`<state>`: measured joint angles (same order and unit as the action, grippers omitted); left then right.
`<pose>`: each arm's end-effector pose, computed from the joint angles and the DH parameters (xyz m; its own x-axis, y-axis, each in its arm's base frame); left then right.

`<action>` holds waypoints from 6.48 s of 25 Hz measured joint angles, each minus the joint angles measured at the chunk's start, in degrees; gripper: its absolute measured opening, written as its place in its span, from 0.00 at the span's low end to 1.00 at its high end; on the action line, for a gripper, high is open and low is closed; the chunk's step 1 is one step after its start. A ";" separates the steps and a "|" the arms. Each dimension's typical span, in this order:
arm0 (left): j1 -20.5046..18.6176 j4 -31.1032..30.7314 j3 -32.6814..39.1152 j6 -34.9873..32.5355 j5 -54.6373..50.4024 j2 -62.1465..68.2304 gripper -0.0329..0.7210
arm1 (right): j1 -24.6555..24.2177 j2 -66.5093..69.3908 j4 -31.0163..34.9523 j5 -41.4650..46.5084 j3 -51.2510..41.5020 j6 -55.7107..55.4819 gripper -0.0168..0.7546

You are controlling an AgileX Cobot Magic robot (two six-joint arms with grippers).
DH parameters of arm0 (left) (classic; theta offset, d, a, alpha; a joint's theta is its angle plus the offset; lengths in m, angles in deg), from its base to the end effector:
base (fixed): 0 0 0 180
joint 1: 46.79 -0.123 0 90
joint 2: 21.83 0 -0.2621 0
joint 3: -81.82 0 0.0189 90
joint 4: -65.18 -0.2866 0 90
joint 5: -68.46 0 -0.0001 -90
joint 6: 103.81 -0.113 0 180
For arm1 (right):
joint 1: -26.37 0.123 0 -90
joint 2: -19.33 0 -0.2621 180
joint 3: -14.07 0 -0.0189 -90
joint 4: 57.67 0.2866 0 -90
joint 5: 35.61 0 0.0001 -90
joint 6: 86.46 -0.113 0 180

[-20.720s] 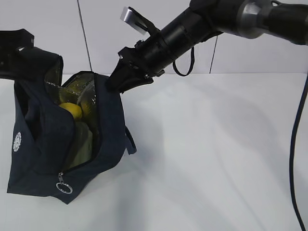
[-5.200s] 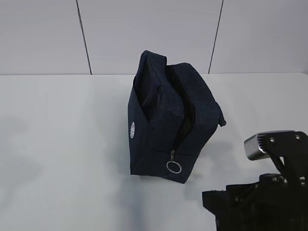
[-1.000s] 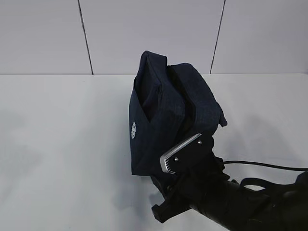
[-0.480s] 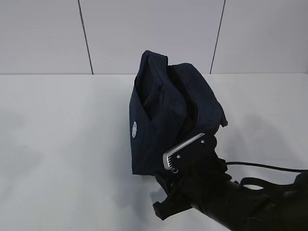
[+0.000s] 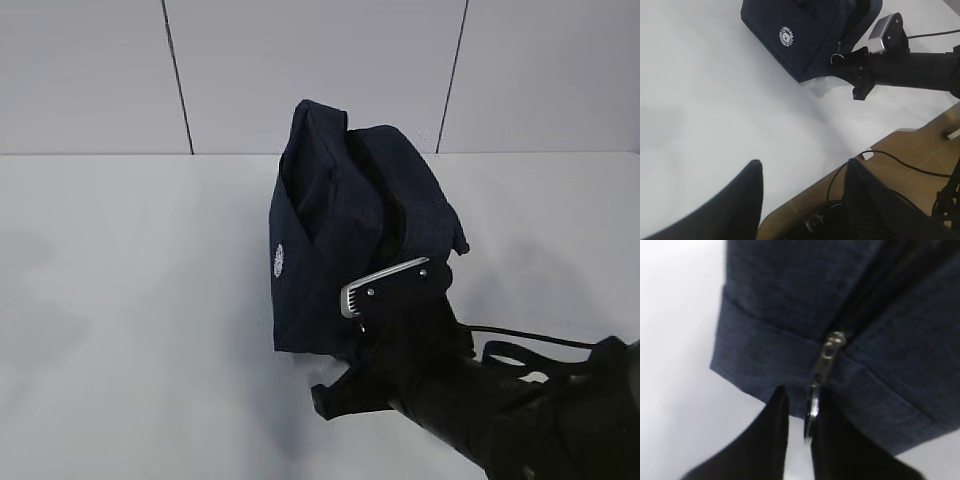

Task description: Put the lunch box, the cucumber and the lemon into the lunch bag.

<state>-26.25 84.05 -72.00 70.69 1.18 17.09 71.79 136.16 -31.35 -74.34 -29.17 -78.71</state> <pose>0.1091 -0.0769 0.3543 -0.6360 0.2024 -0.7447 0.5229 0.8227 -0.2230 0.2493 0.2083 0.0325 -0.5063 -0.1977 -0.8394 -0.4180 0.9077 0.0383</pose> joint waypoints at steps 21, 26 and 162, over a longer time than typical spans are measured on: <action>0.00 0.11 0.00 0.00 0.08 0.00 0.55 | 0.00 -5.99 3.90 11.97 0.12 2.31 0.03; 0.00 0.33 0.00 0.00 0.08 0.00 0.55 | 0.00 -9.65 4.81 20.05 0.12 4.75 0.03; 0.00 83.30 12.39 -103.37 28.54 53.43 0.54 | -0.13 -15.42 -26.84 91.01 52.03 20.55 0.03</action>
<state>-26.25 167.35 -59.62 -32.68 29.71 70.52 71.66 120.75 -58.19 16.67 22.85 -58.16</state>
